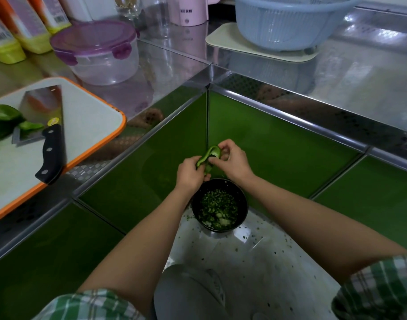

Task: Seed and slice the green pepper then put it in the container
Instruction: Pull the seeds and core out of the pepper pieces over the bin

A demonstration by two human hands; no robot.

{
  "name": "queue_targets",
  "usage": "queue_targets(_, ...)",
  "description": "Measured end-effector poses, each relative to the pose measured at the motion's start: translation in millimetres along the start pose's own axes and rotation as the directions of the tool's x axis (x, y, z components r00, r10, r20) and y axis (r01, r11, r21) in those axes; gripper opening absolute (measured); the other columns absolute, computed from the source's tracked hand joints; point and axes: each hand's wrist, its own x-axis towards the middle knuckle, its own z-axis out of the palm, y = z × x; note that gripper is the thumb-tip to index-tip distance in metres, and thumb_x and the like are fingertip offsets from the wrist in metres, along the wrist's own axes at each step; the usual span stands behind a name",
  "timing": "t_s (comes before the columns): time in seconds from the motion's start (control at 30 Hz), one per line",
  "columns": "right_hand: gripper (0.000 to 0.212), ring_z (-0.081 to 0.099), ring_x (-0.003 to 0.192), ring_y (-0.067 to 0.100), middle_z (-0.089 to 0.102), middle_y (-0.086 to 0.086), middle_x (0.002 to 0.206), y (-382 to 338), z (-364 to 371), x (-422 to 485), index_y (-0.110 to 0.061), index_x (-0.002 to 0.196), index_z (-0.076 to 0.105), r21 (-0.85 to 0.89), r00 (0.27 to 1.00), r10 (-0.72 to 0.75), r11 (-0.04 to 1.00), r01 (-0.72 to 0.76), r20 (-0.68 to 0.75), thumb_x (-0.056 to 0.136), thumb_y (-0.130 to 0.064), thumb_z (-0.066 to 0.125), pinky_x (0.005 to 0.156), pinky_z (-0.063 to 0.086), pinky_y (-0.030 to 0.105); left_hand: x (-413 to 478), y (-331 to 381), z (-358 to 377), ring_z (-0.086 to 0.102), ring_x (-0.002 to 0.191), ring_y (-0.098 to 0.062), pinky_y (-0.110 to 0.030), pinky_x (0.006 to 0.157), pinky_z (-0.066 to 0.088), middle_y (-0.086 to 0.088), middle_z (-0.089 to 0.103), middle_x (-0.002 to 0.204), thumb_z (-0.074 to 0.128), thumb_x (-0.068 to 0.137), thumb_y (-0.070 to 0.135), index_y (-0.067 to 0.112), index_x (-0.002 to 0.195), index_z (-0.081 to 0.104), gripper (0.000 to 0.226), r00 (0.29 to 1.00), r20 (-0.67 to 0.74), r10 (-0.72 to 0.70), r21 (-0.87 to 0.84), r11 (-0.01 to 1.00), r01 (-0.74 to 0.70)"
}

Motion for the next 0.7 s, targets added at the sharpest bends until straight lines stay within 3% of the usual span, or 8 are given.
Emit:
queue_targets(0.1,0.026,0.060,0.066,0.012,0.061,-0.003,0.074,2,1,1,-0.016,0.088,0.056,-0.023,0.999,0.043,0.999,-0.043,0.006,0.077,-0.017,0.079,0.061,0.055,0.028,-5,4,3,0.072,0.070,-0.024,-0.038,0.075,0.061,-0.019,0.069,0.096,0.044,0.101,0.005,0.007,0.099,0.061,0.017,0.998,0.065,-0.026,-0.142,0.989,0.036)
queue_targets(0.2,0.019,0.048,0.058,0.003,0.053,-0.008,0.068,4,0,0,-0.014,0.089,0.058,0.002,0.999,0.007,1.000,-0.007,-0.051,0.080,-0.009,0.074,0.052,0.043,0.010,-11,12,4,0.068,0.057,-0.016,-0.025,0.064,0.059,-0.026,0.064,0.098,0.038,0.102,0.002,-0.002,0.109,0.054,0.017,0.983,0.162,-0.091,-0.356,0.923,0.144)
queue_targets(0.27,0.017,0.044,0.058,0.000,0.050,-0.010,0.068,5,0,0,-0.013,0.091,0.059,0.043,0.998,0.025,0.999,-0.022,-0.066,0.082,-0.005,0.071,0.051,0.039,0.006,-11,15,4,0.068,0.054,-0.015,-0.025,0.064,0.058,-0.030,0.063,0.100,0.038,0.102,0.001,-0.006,0.116,0.051,0.020,0.976,0.179,-0.124,-0.402,0.896,0.188)
queue_targets(0.33,0.019,0.050,0.065,0.004,0.052,-0.009,0.072,4,2,0,-0.013,0.093,0.059,0.082,0.995,0.078,0.994,-0.072,-0.061,0.083,0.000,0.068,0.059,0.040,0.006,-10,16,5,0.067,0.056,-0.017,-0.025,0.064,0.058,-0.029,0.061,0.101,0.039,0.102,-0.001,-0.007,0.116,0.052,0.021,0.978,0.157,-0.139,-0.393,0.900,0.191)
queue_targets(0.43,0.029,0.061,0.094,0.016,0.065,0.003,0.095,3,4,1,-0.009,0.107,0.064,0.190,0.982,0.174,0.964,-0.185,0.076,0.085,0.009,0.057,0.085,0.050,0.023,-8,13,6,0.067,0.070,-0.024,-0.027,0.070,0.060,-0.023,0.063,0.101,0.041,0.100,-0.002,-0.002,0.097,0.058,0.017,0.985,0.058,-0.161,-0.350,0.921,0.171)
queue_targets(0.53,0.039,0.059,0.110,0.019,0.064,0.008,0.116,10,1,0,-0.010,0.127,0.056,0.021,0.943,0.264,0.962,-0.273,0.202,0.091,0.005,0.050,0.097,0.048,0.029,-4,8,2,0.071,0.078,-0.029,-0.039,0.085,0.058,-0.014,0.066,0.096,0.042,0.100,0.000,0.010,0.084,0.057,0.024,0.975,-0.049,-0.216,-0.326,0.926,0.189)
queue_targets(0.63,0.013,0.066,0.086,0.019,0.071,0.007,0.088,23,-7,-2,-0.011,0.094,0.067,-0.096,0.937,0.334,0.941,-0.325,0.102,0.094,-0.011,0.053,0.089,0.054,0.036,-4,9,-1,0.072,0.082,-0.030,-0.040,0.088,0.057,-0.010,0.066,0.092,0.043,0.101,0.004,0.011,0.090,0.057,0.019,0.967,-0.073,-0.245,-0.326,0.922,0.209)
queue_targets(0.7,0.020,0.066,0.076,0.017,0.070,0.004,0.079,25,-9,-3,-0.013,0.084,0.067,-0.019,0.961,0.268,0.963,-0.268,0.063,0.096,-0.023,0.055,0.086,0.055,0.038,-5,10,-1,0.072,0.077,-0.028,-0.037,0.083,0.059,-0.013,0.068,0.090,0.042,0.102,0.007,0.007,0.102,0.054,0.012,0.967,-0.048,-0.251,-0.341,0.914,0.221)
